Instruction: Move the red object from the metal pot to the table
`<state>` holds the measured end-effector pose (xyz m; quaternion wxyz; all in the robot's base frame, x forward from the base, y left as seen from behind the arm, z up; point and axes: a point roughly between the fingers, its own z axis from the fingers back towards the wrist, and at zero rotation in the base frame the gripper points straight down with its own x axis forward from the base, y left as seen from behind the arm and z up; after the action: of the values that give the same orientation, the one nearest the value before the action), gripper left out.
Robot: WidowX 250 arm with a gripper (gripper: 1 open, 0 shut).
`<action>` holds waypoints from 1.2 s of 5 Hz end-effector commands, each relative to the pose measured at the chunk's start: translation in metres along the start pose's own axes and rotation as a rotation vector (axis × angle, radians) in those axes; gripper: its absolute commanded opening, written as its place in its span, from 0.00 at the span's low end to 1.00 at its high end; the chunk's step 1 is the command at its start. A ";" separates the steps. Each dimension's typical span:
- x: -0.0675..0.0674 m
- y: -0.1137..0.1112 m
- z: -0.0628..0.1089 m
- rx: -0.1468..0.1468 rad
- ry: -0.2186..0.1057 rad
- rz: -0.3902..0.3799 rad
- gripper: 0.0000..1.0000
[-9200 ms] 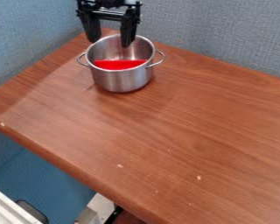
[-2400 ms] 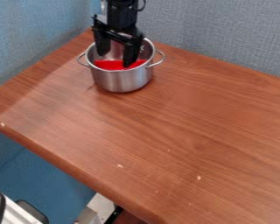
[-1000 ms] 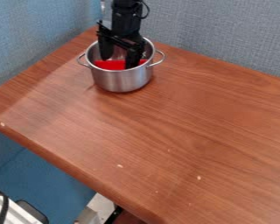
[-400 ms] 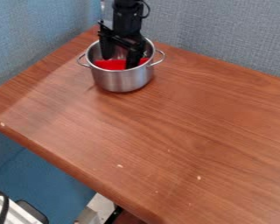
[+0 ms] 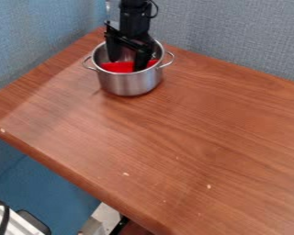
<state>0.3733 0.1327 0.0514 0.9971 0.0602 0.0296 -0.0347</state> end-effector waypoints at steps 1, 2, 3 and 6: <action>0.003 0.002 0.002 0.002 -0.013 0.003 1.00; 0.004 0.001 0.000 -0.001 -0.009 0.002 1.00; 0.004 0.001 -0.003 -0.004 -0.005 0.000 1.00; 0.005 0.001 -0.010 -0.011 0.011 -0.003 1.00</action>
<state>0.3796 0.1335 0.0489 0.9973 0.0573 0.0274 -0.0366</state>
